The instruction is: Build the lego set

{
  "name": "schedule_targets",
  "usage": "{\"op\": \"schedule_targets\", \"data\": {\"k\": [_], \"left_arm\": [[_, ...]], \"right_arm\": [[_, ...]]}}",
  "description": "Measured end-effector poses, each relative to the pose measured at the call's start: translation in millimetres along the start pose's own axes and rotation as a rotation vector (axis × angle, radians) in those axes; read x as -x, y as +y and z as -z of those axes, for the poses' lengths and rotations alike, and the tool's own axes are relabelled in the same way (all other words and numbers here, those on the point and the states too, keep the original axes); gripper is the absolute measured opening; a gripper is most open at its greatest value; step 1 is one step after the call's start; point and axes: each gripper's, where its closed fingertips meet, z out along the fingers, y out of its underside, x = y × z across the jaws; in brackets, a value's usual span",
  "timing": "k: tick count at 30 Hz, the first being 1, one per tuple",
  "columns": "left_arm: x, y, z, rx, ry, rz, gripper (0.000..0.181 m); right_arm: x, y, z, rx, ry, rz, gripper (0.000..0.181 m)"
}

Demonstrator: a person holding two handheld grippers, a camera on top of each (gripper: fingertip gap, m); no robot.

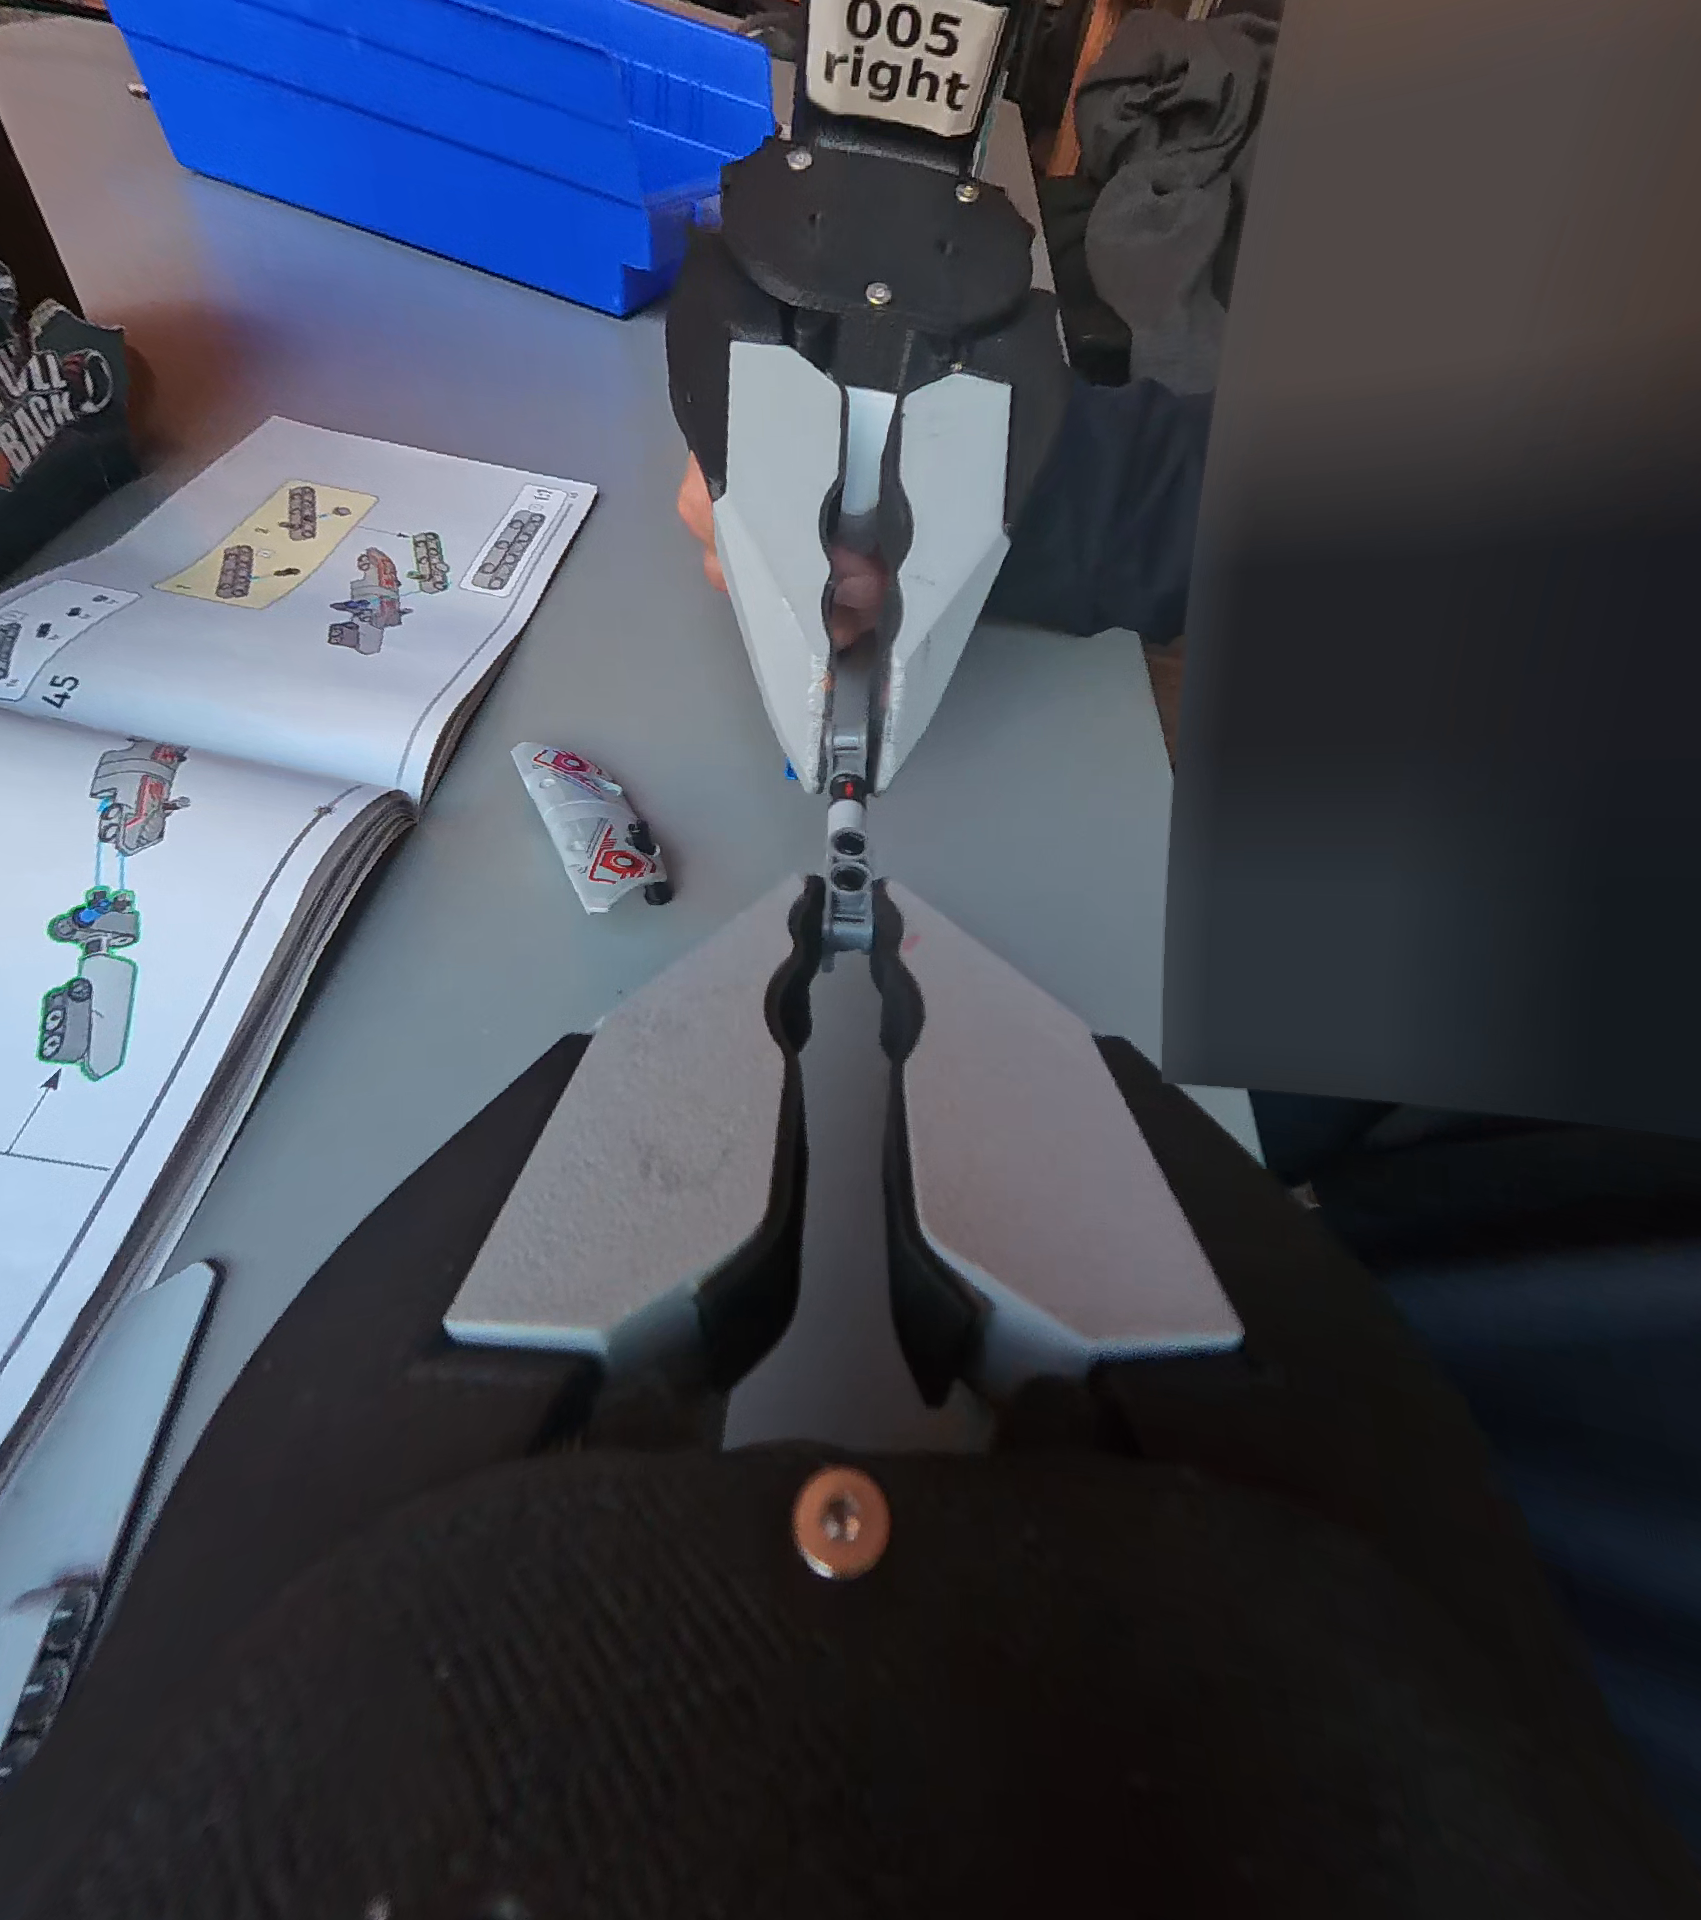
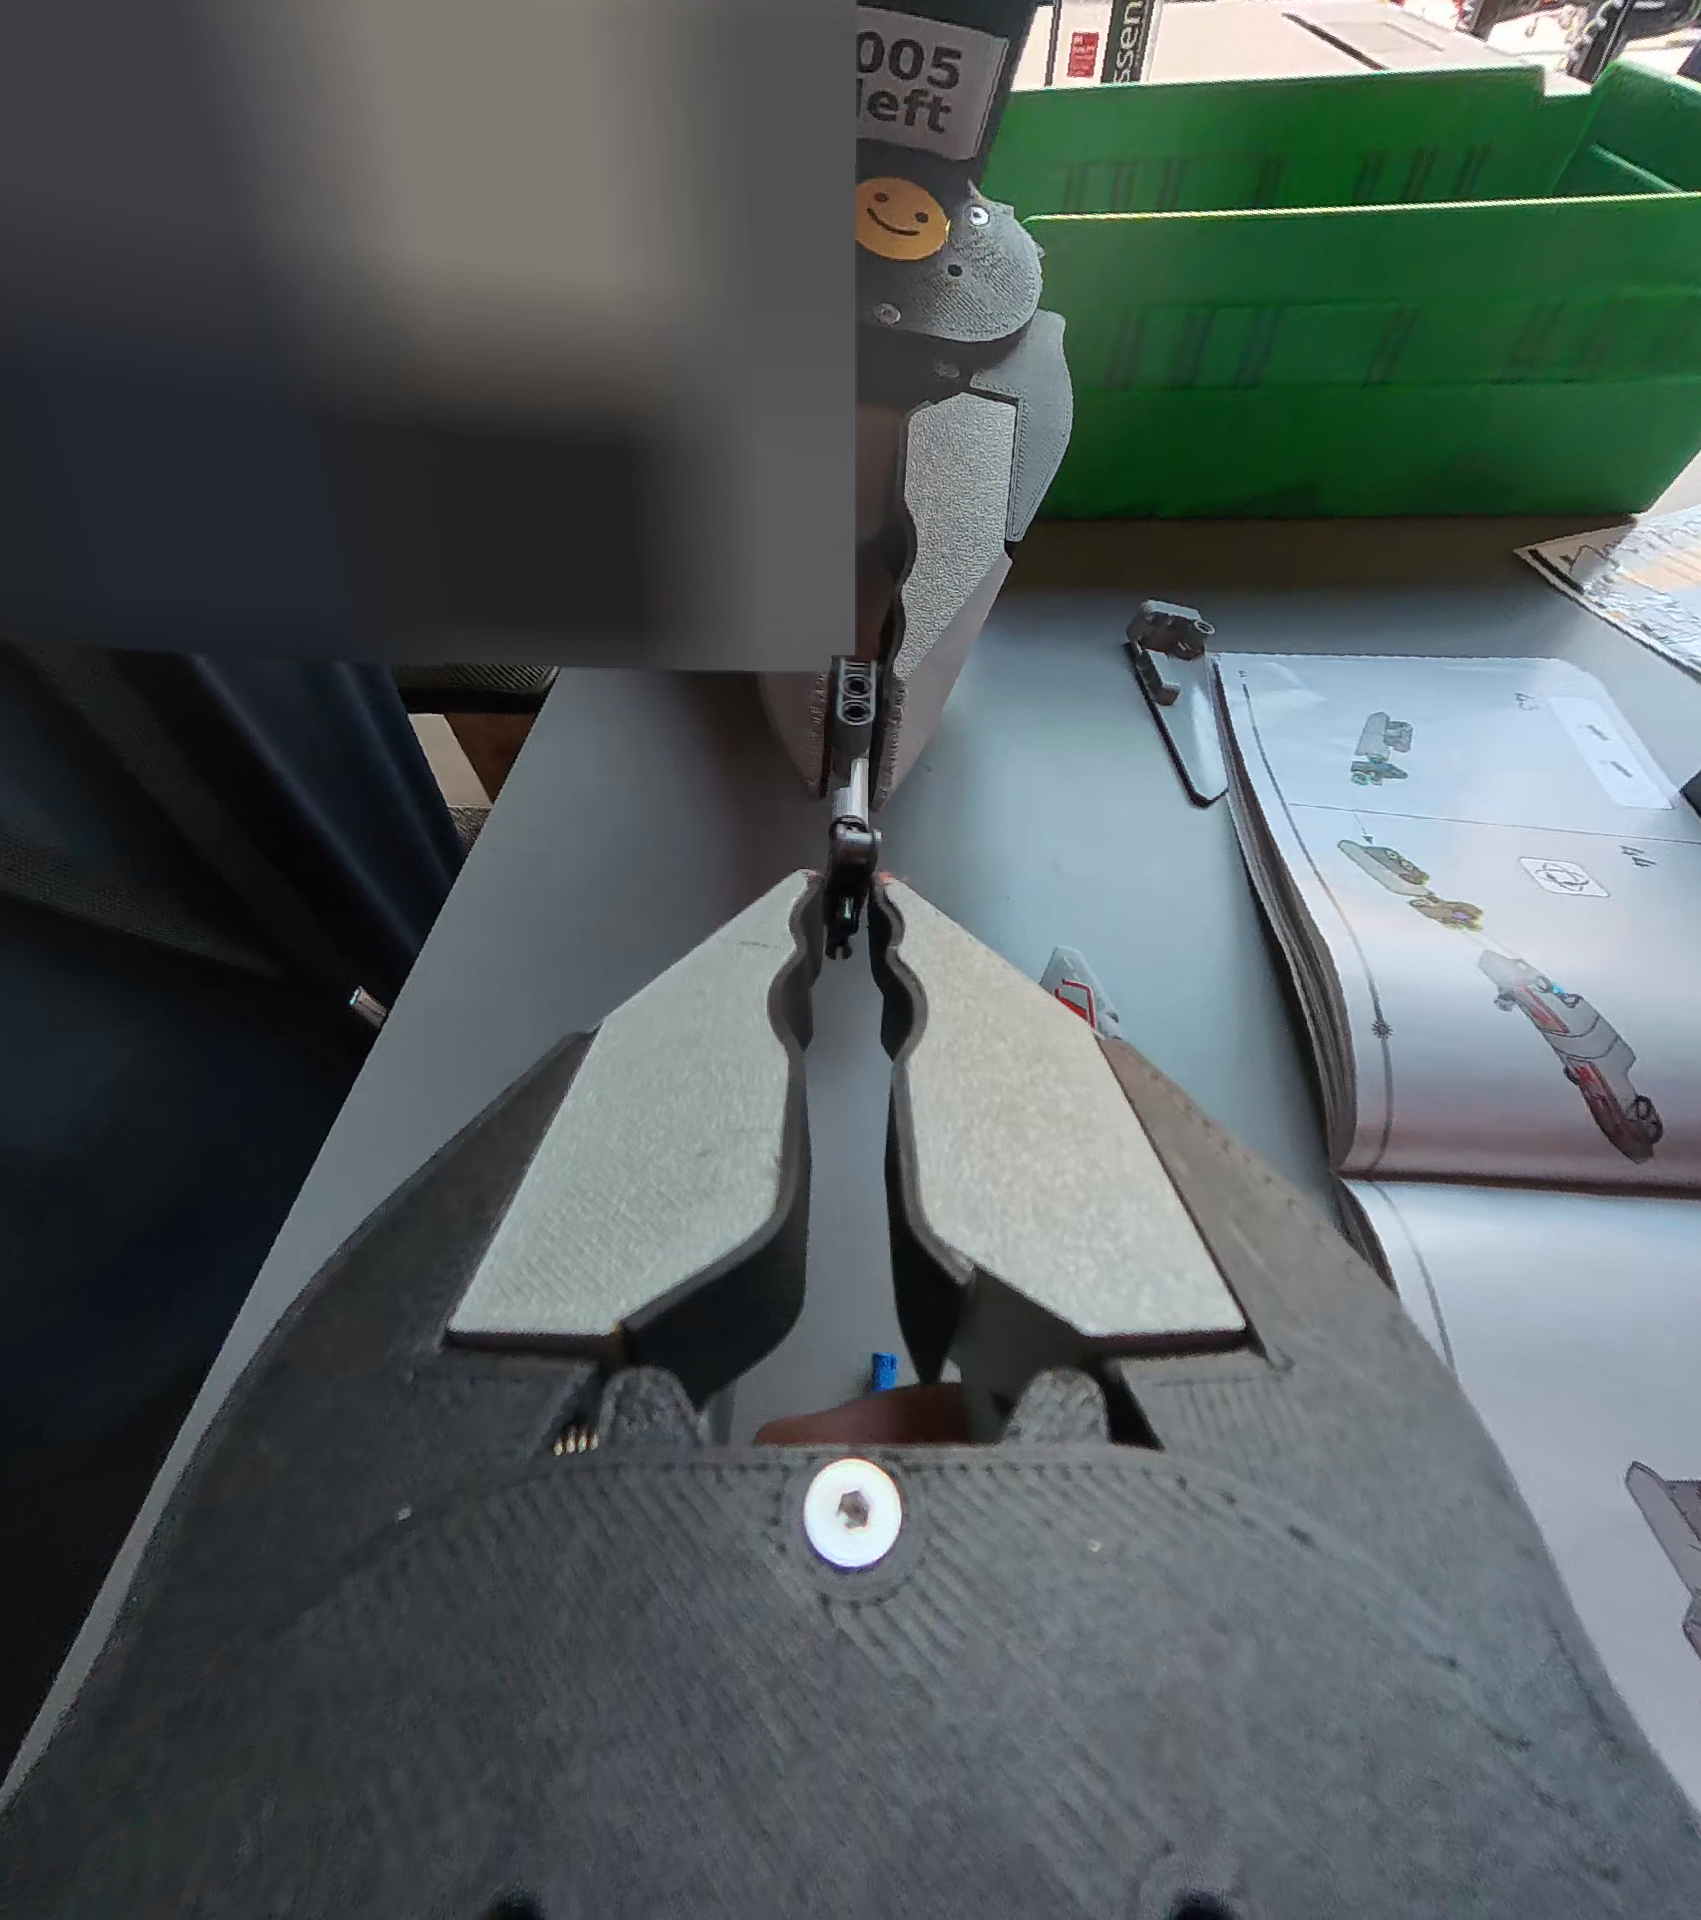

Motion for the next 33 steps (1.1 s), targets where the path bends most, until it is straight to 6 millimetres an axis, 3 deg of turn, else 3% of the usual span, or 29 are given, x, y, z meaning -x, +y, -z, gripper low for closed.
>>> {"op": "schedule_targets", "data": {"k": [5,11,14,20,29,31,33], "left_arm": [[9,2,3,0.006,-0.023,0.038,0.005],[25,4,10,0.006,-0.082,0.104,0.005],[27,6,11,0.017,-0.09,0.11,0.005],[24,16,5,0.094,-0.093,0.086,0.005],[24,38,1,0.209,-0.021,0.301,0.005],[24,42,0,0.221,-0.002,0.358,0.005],[25,45,0,0.238,-0.003,0.384,0.005]], "right_arm": [[-9,3,5,0.018,0.033,-0.016,0.008],[-26,0,32,0.02,0.115,-0.028,0.019],[-30,11,46,0.084,0.158,0.01,0.019],[-14,44,65,0.202,0.145,0.013,0.014],[-6,83,52,0.368,0.138,0.004,0.016],[-6,86,48,0.389,0.137,0.008,0.003],[-7,85,46,0.391,0.147,0.026,0.002]]}}
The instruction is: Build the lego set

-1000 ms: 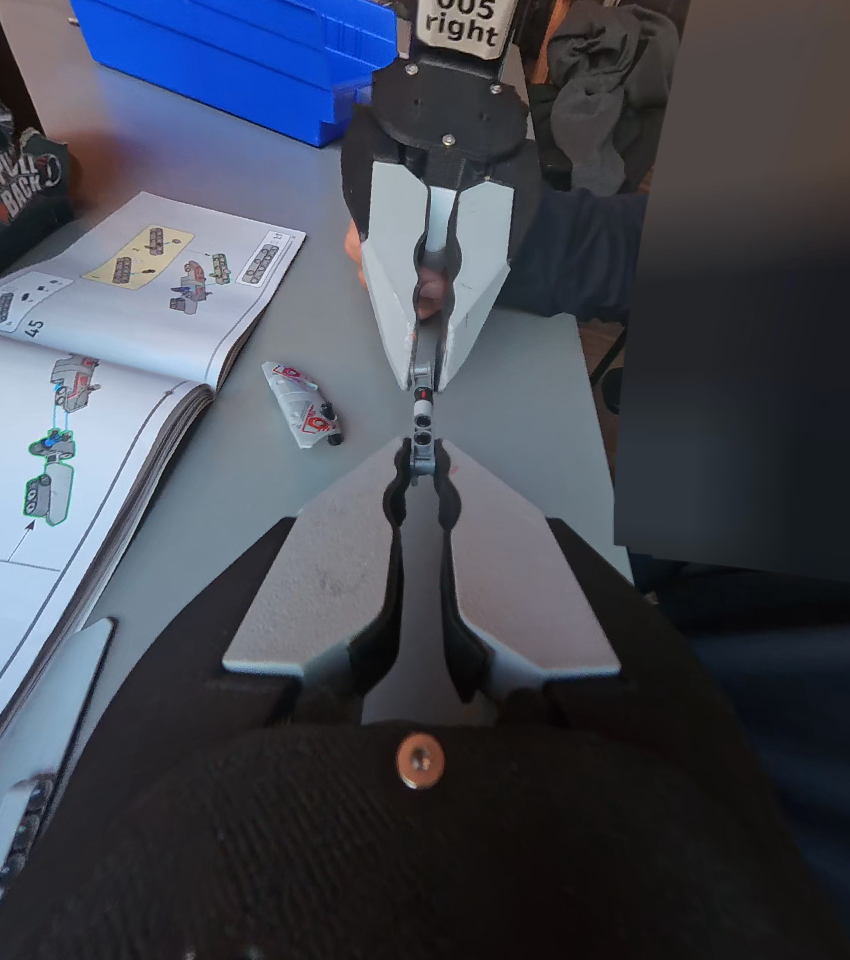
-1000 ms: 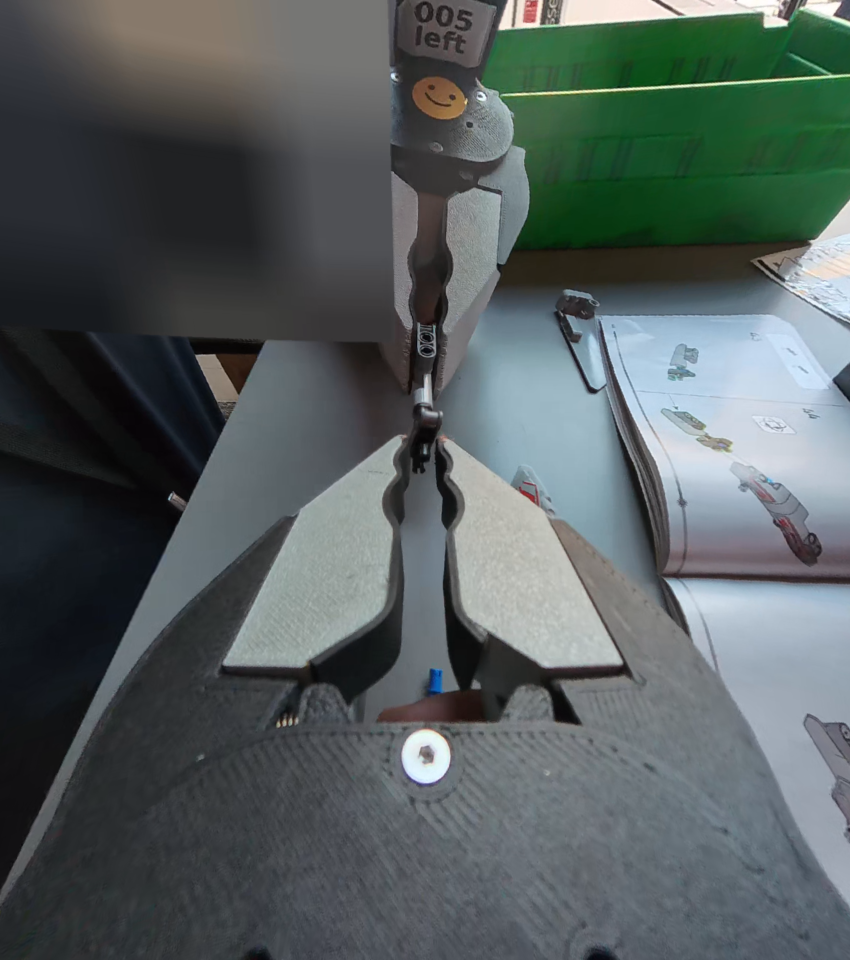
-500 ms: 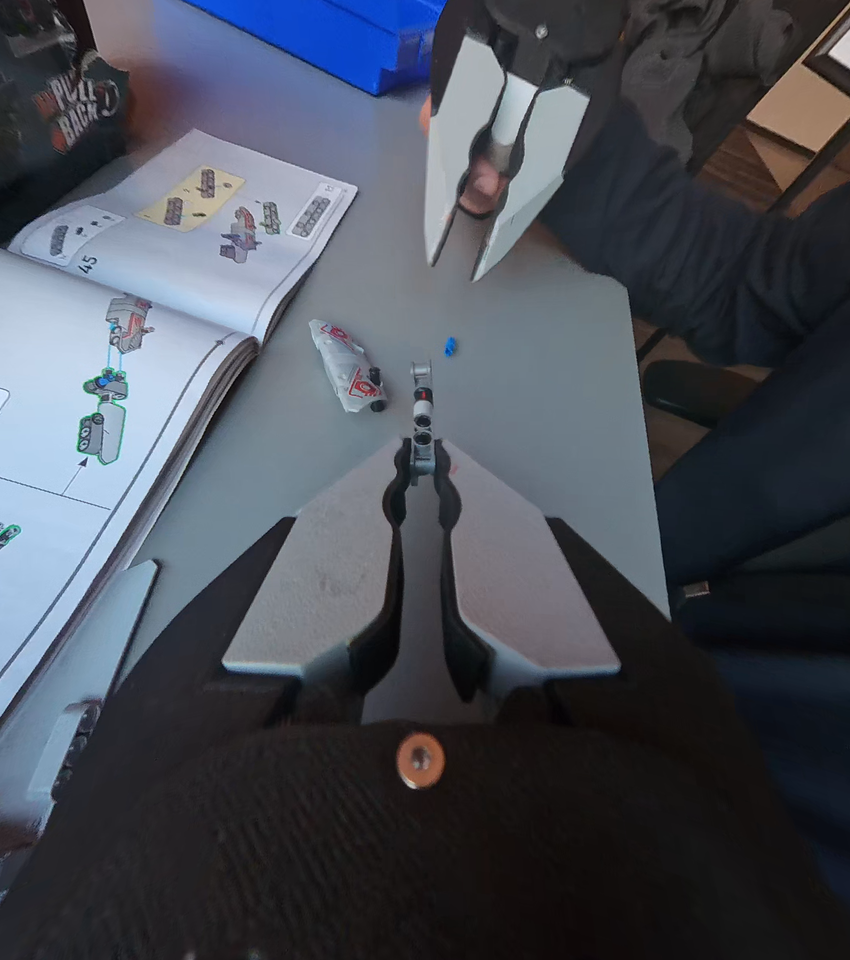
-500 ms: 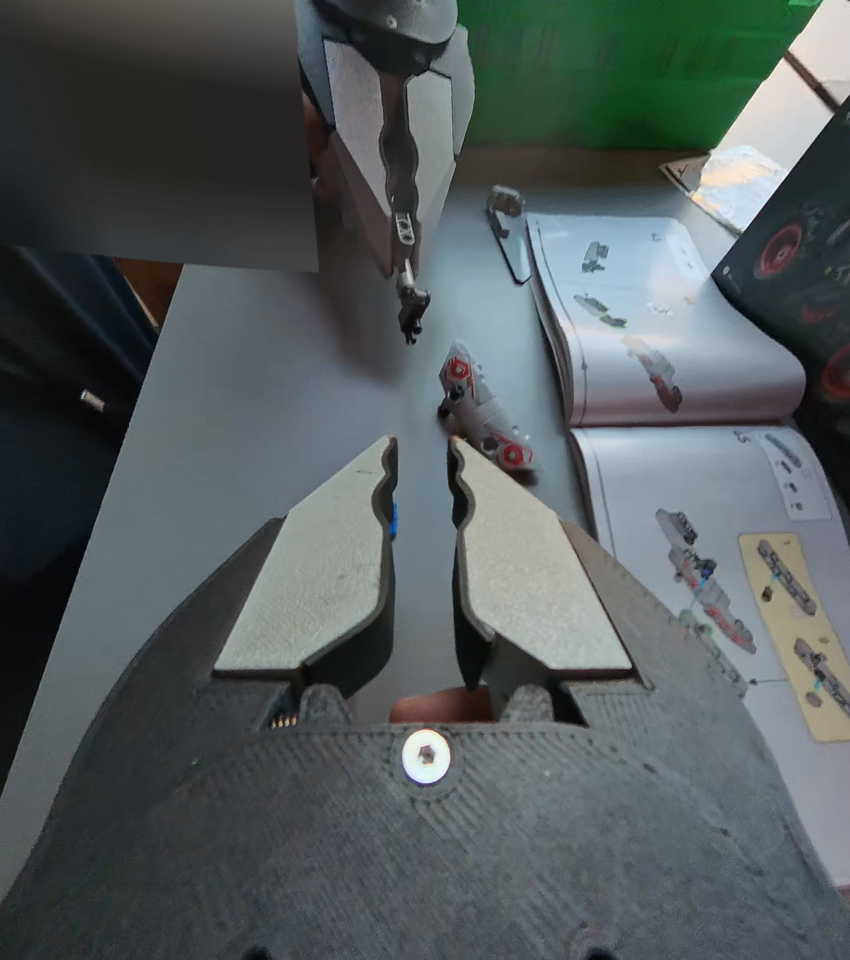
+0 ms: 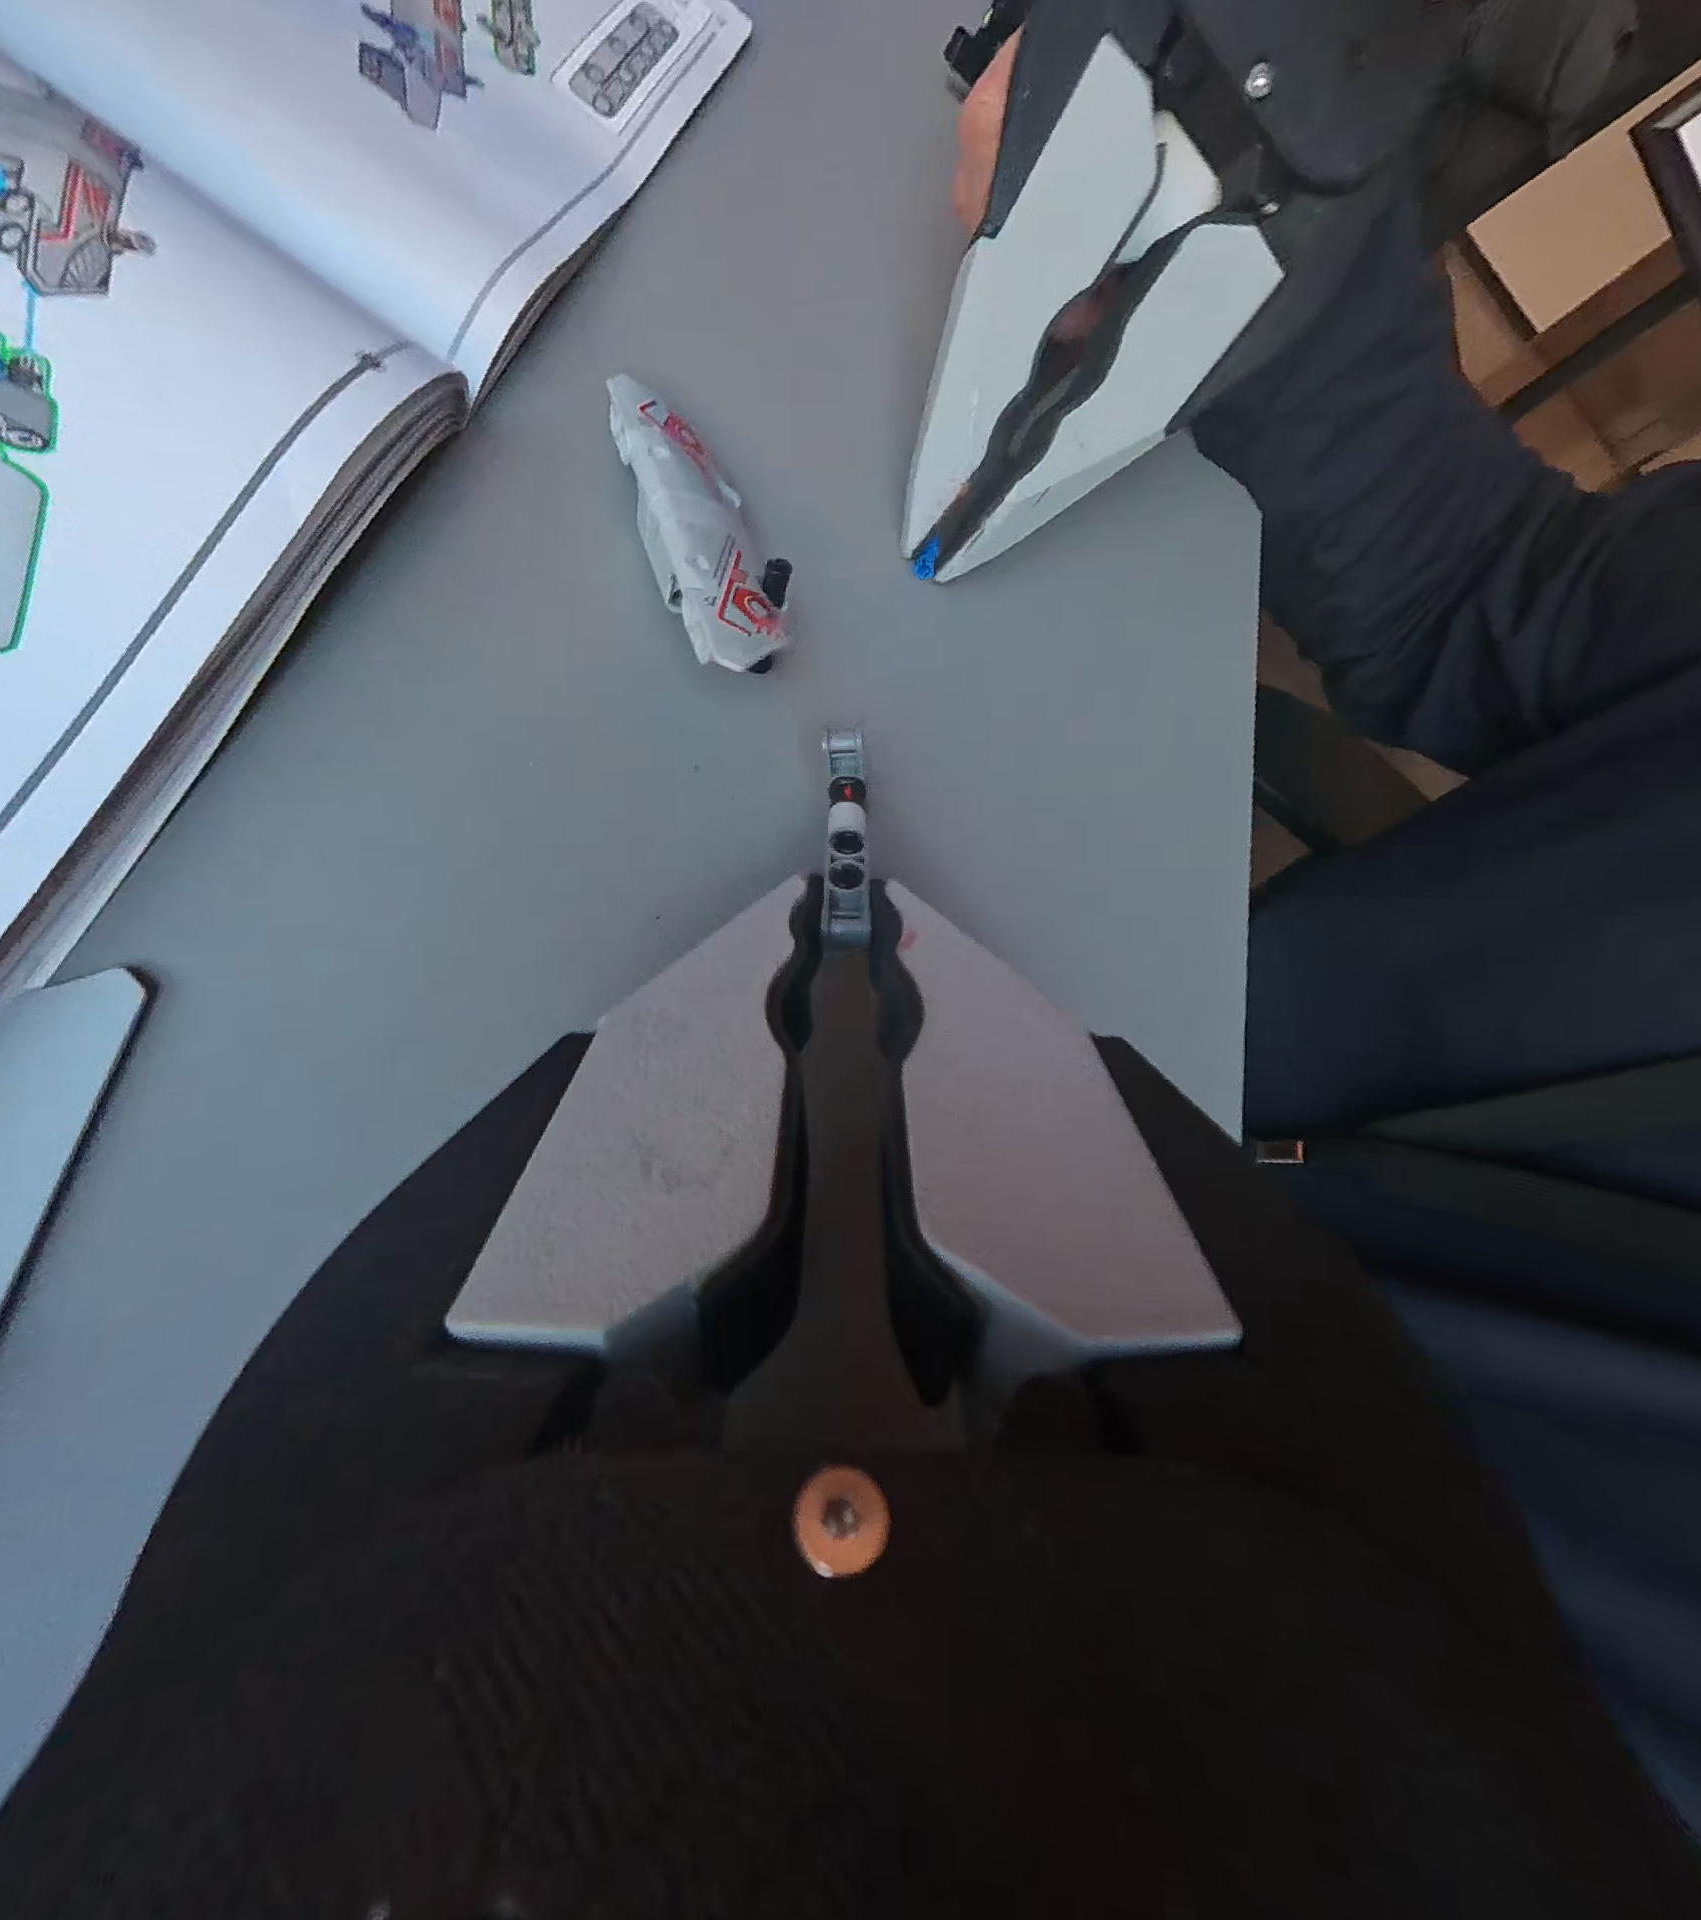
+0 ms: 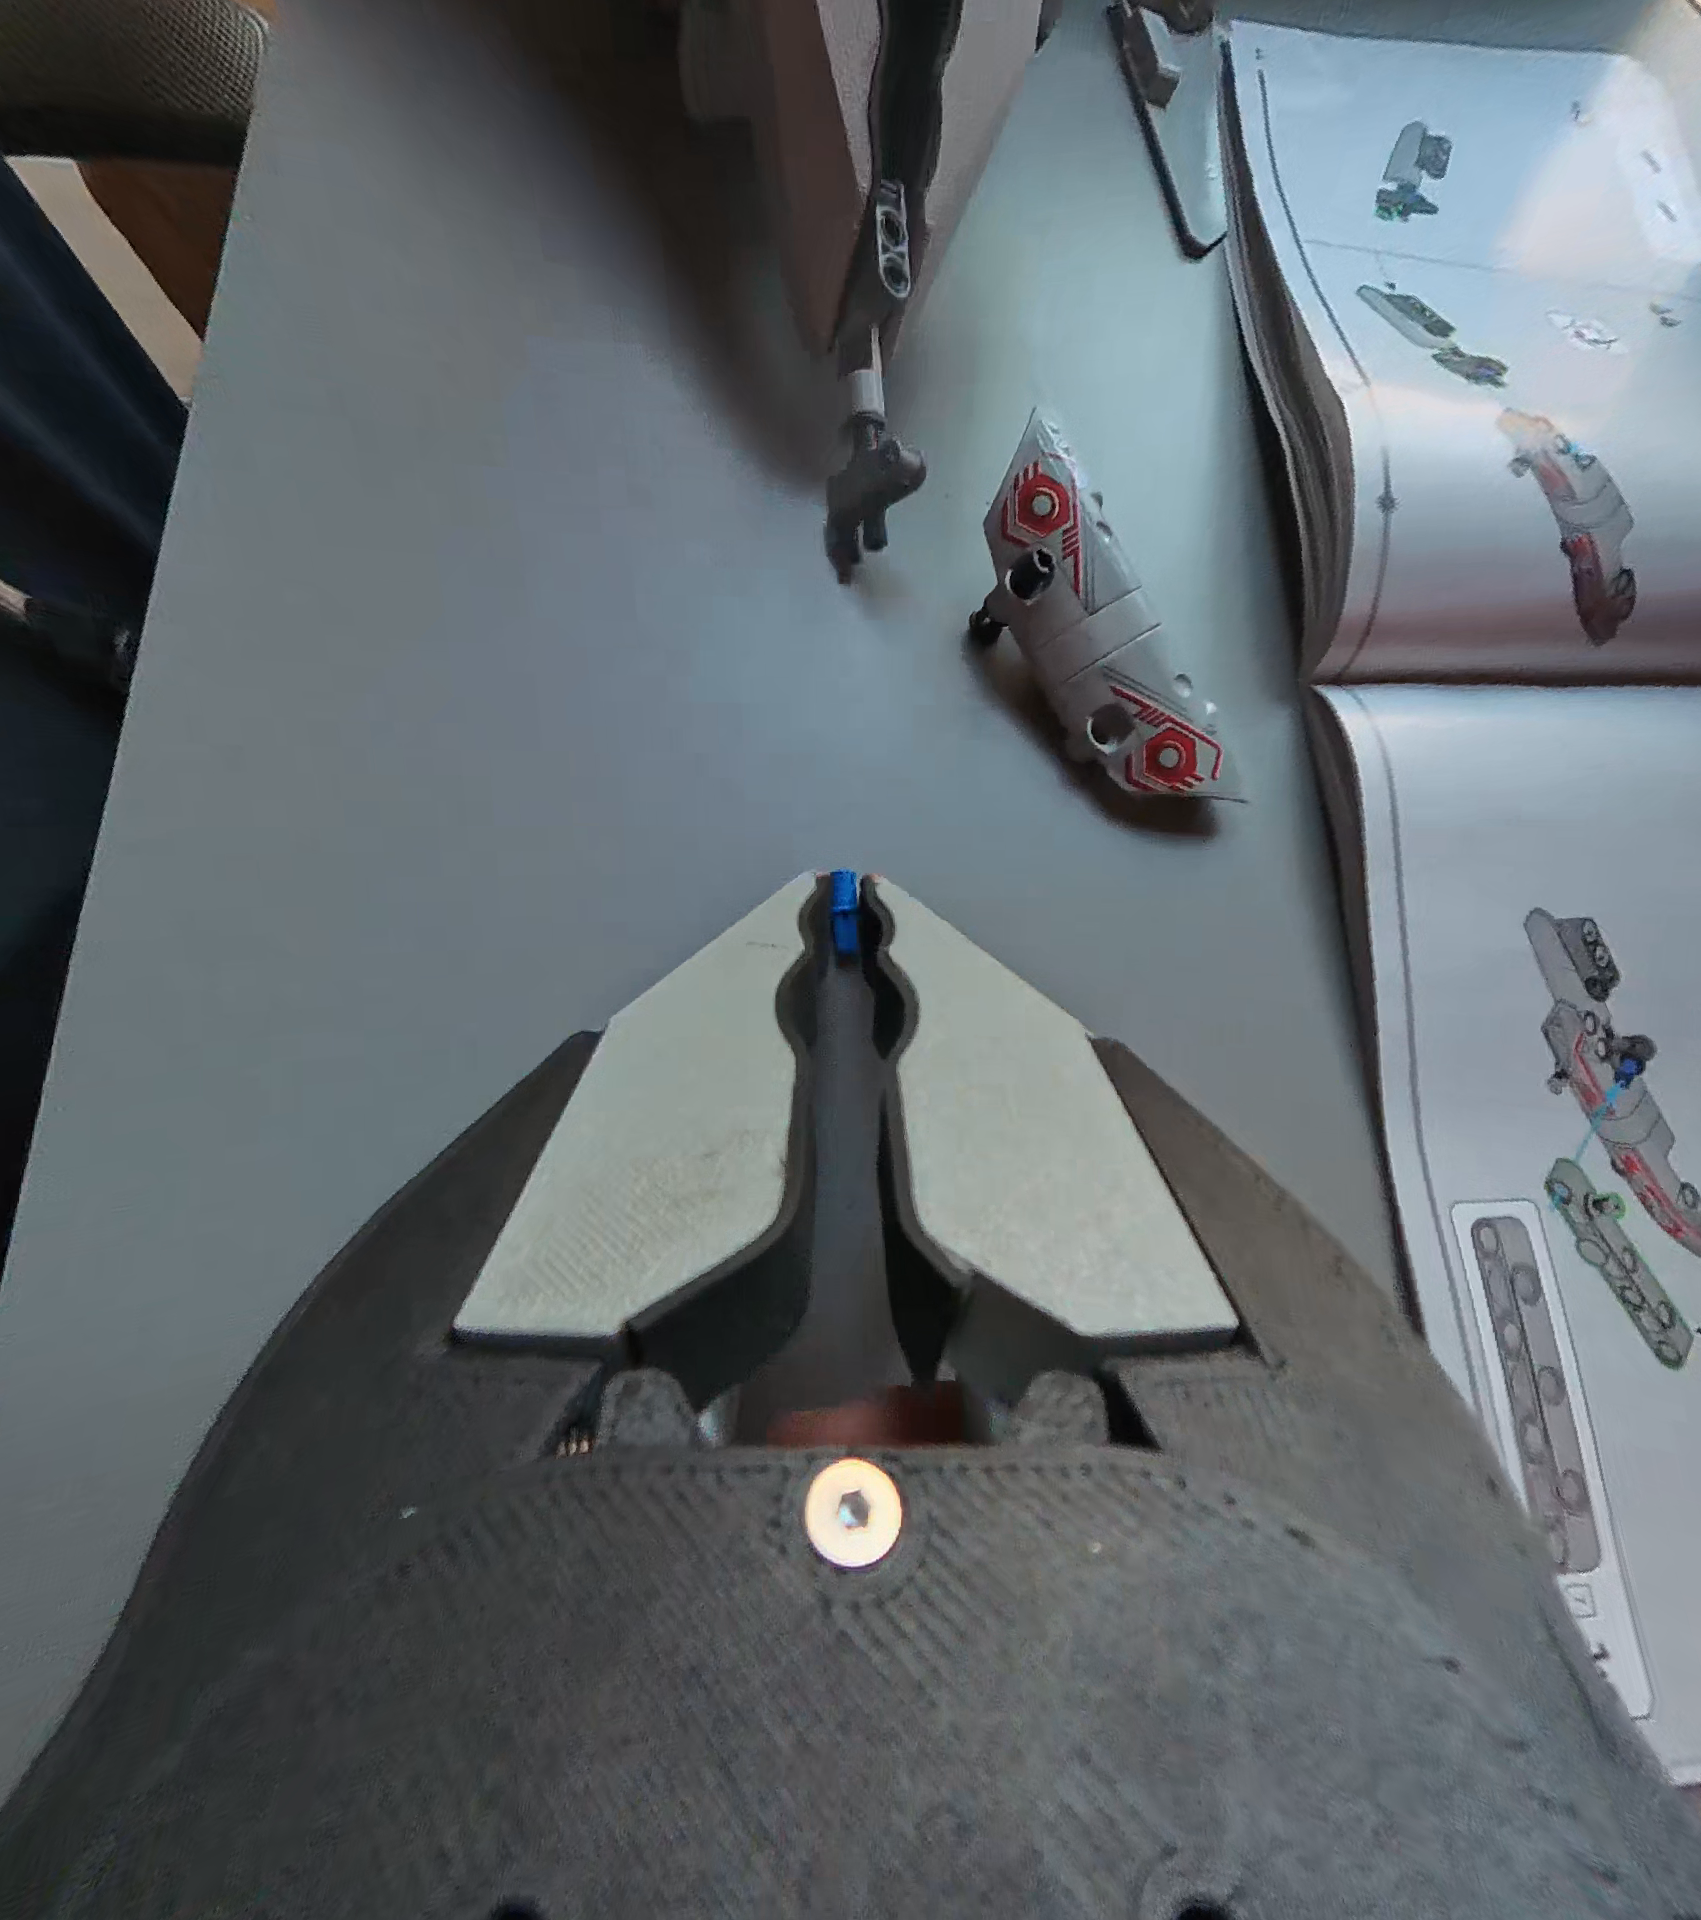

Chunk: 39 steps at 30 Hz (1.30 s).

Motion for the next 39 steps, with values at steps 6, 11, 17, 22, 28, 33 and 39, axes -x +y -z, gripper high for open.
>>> {"op": "schedule_targets", "data": {"k": [6,11,17,22,28,33,39], "left_arm": [[0,6,-3,0.04,0.022,0.034,0.01],[-4,8,-3,0.053,0.043,0.02,0.012],[-6,0,4,-0.004,0.064,0.013,0.025],[-3,-3,-2,0.006,0.038,0.003,0.025],[-12,9,-22,0.146,0.044,-0.101,0.0],[-25,14,-28,0.214,0.148,-0.137,0.0],[-35,-8,-20,0.087,0.137,-0.196,0.018]], "right_arm": [[-3,-33,0,-0.153,0.034,-0.004,0.002],[-2,-58,2,-0.286,-0.004,-0.056,0.002],[-6,-67,4,-0.343,-0.012,-0.12,0.002],[-11,-75,8,-0.401,-0.015,-0.166,0.002],[-5,-85,9,-0.457,-0.087,-0.22,0.001],[-4,-86,10,-0.471,-0.117,-0.254,0.001],[-6,-98,22,-0.572,-0.162,-0.317,0.002]]}}
